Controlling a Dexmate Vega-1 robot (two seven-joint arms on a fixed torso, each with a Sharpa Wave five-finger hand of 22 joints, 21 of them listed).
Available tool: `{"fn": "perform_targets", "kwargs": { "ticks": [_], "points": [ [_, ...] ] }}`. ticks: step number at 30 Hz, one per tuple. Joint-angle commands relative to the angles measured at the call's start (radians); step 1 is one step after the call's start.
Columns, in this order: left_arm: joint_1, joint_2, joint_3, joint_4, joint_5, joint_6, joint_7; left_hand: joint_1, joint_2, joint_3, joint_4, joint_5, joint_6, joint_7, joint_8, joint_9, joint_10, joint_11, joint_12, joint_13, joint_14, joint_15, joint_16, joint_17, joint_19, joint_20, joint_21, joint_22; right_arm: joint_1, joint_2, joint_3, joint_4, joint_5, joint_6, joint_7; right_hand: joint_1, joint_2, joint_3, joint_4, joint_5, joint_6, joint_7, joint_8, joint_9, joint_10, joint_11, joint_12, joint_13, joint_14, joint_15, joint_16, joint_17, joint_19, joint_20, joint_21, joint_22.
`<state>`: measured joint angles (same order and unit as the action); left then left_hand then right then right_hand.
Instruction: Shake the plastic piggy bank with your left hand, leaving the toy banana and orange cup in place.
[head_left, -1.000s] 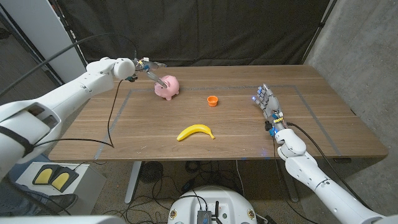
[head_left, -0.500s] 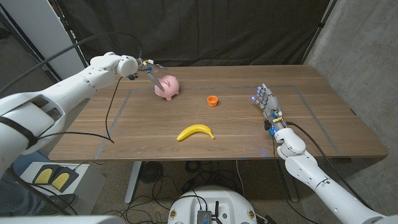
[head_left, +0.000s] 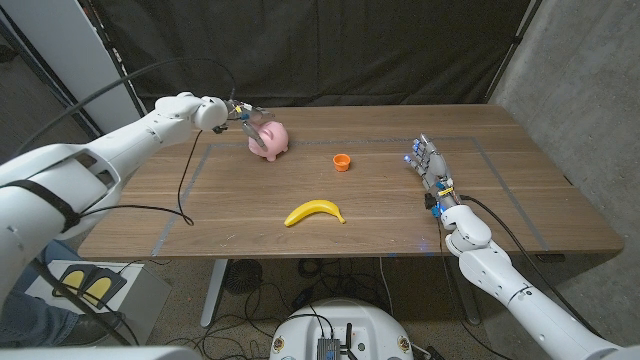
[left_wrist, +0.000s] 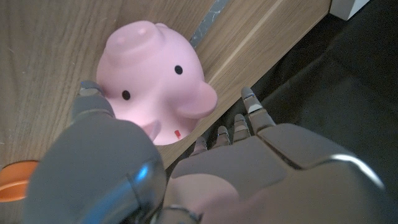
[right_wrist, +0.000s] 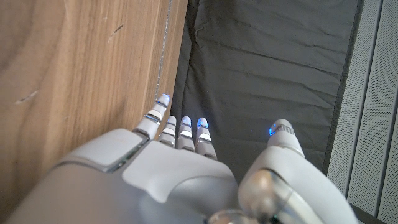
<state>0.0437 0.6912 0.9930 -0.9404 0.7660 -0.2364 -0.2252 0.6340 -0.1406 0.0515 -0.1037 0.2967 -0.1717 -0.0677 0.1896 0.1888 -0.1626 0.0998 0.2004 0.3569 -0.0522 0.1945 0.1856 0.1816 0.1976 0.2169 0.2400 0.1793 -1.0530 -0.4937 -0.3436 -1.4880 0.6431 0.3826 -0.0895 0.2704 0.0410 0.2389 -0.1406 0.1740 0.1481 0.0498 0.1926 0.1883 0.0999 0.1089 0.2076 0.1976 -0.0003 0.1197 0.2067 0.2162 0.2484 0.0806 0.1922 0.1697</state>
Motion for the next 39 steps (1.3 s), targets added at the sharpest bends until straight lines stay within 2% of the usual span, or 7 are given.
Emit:
{"fn": "perform_targets", "kwargs": {
  "ticks": [1, 13, 21, 28, 33, 37, 39],
  "points": [
    [-0.015, -0.064, 0.024, 0.135, -0.073, -0.061, 0.123, 0.02, 0.001, -0.003, -0.008, 0.007, -0.087, -0.001, 0.006, 0.001, -0.011, 0.003, 0.005, -0.001, -0.005, 0.005, 0.001, 0.002, 0.014, 0.002, -0.001, 0.002, -0.018, -0.009, 0.006, -0.017, -0.001, -0.008, -0.014, 0.006, -0.001, -0.006, 0.0, 0.004, 0.004, -0.004, 0.001, 0.002, 0.004, -0.003, 0.001, 0.002, 0.0, 0.005, 0.004, 0.002, -0.002, 0.006, 0.0, 0.004],
    [-0.042, -0.128, 0.082, 0.301, -0.144, -0.095, 0.127, 0.032, 0.008, -0.006, -0.01, 0.014, -0.084, 0.006, 0.008, 0.001, -0.016, 0.01, 0.006, -0.006, -0.004, 0.005, 0.003, 0.001, 0.028, 0.002, -0.003, 0.002, -0.02, -0.016, 0.007, -0.02, 0.007, -0.023, -0.011, 0.006, -0.002, -0.007, 0.0, 0.003, 0.004, -0.004, 0.002, 0.002, 0.002, -0.002, 0.0, 0.002, 0.0, 0.007, 0.004, 0.002, -0.003, 0.008, 0.0, 0.004],
    [-0.076, -0.276, 0.158, 0.575, -0.274, -0.075, 0.173, 0.056, 0.023, -0.006, -0.014, 0.023, -0.045, 0.001, 0.022, 0.002, -0.01, 0.004, 0.014, -0.013, -0.018, 0.0, 0.001, 0.002, 0.052, 0.002, -0.006, 0.002, -0.013, -0.015, 0.003, -0.006, 0.018, -0.033, 0.002, 0.006, -0.002, -0.007, 0.001, 0.003, 0.004, -0.006, 0.002, 0.002, 0.005, -0.001, 0.001, 0.003, -0.001, 0.006, 0.004, 0.003, -0.004, 0.01, 0.0, 0.004],
    [-0.057, -0.275, 0.248, 0.497, -0.524, 0.092, 0.135, 0.268, 0.113, 0.043, -0.049, -0.009, 0.345, 0.041, 0.117, 0.009, 0.333, -0.124, 0.137, -0.041, 0.287, -0.111, 0.058, -0.001, 0.289, 0.001, 0.006, 0.002, -0.01, -0.014, 0.001, 0.008, 0.022, -0.029, 0.016, 0.006, -0.002, -0.008, 0.001, 0.003, 0.004, -0.007, 0.002, 0.002, 0.006, -0.003, 0.001, 0.003, 0.001, 0.007, 0.005, 0.003, -0.005, 0.013, 0.0, 0.004],
    [-0.054, -0.31, 0.269, 0.497, -0.653, 0.208, 0.141, 0.519, 0.21, 0.154, -0.074, -0.098, 0.646, 0.107, 0.206, 0.038, 0.58, -0.147, 0.222, -0.013, 0.497, -0.163, 0.083, 0.0, 0.468, -0.002, 0.023, 0.003, -0.008, -0.007, 0.002, 0.027, 0.038, -0.025, 0.03, 0.005, -0.002, -0.008, 0.001, 0.003, 0.004, -0.011, 0.002, 0.002, 0.008, -0.003, 0.002, 0.003, 0.002, 0.008, 0.006, 0.003, -0.004, 0.017, 0.001, 0.004],
    [-0.047, -0.325, 0.263, 0.497, -0.726, 0.26, 0.149, 0.685, 0.242, 0.233, -0.073, -0.076, 0.876, 0.144, 0.319, 0.086, 0.785, -0.164, 0.29, 0.051, 0.692, -0.205, 0.118, 0.006, 0.631, -0.065, 0.062, 0.003, -0.005, -0.004, 0.0, 0.037, 0.044, -0.025, 0.04, 0.005, -0.002, -0.008, 0.001, 0.003, 0.005, -0.014, 0.002, 0.002, 0.009, -0.002, 0.002, 0.003, 0.002, 0.008, 0.006, 0.003, -0.004, 0.019, 0.001, 0.004],
    [-0.044, -0.329, 0.259, 0.497, -0.744, 0.271, 0.155, 0.716, 0.258, 0.262, -0.071, -0.064, 0.952, 0.16, 0.366, 0.112, 0.858, -0.129, 0.317, 0.08, 0.767, -0.219, 0.125, 0.005, 0.665, -0.092, 0.074, 0.004, 0.0, -0.004, -0.001, 0.042, 0.045, -0.026, 0.045, 0.005, -0.002, -0.009, 0.001, 0.003, 0.005, -0.014, 0.002, 0.002, 0.009, -0.001, 0.002, 0.003, 0.003, 0.006, 0.007, 0.004, -0.005, 0.02, 0.001, 0.004]
  ]
}}
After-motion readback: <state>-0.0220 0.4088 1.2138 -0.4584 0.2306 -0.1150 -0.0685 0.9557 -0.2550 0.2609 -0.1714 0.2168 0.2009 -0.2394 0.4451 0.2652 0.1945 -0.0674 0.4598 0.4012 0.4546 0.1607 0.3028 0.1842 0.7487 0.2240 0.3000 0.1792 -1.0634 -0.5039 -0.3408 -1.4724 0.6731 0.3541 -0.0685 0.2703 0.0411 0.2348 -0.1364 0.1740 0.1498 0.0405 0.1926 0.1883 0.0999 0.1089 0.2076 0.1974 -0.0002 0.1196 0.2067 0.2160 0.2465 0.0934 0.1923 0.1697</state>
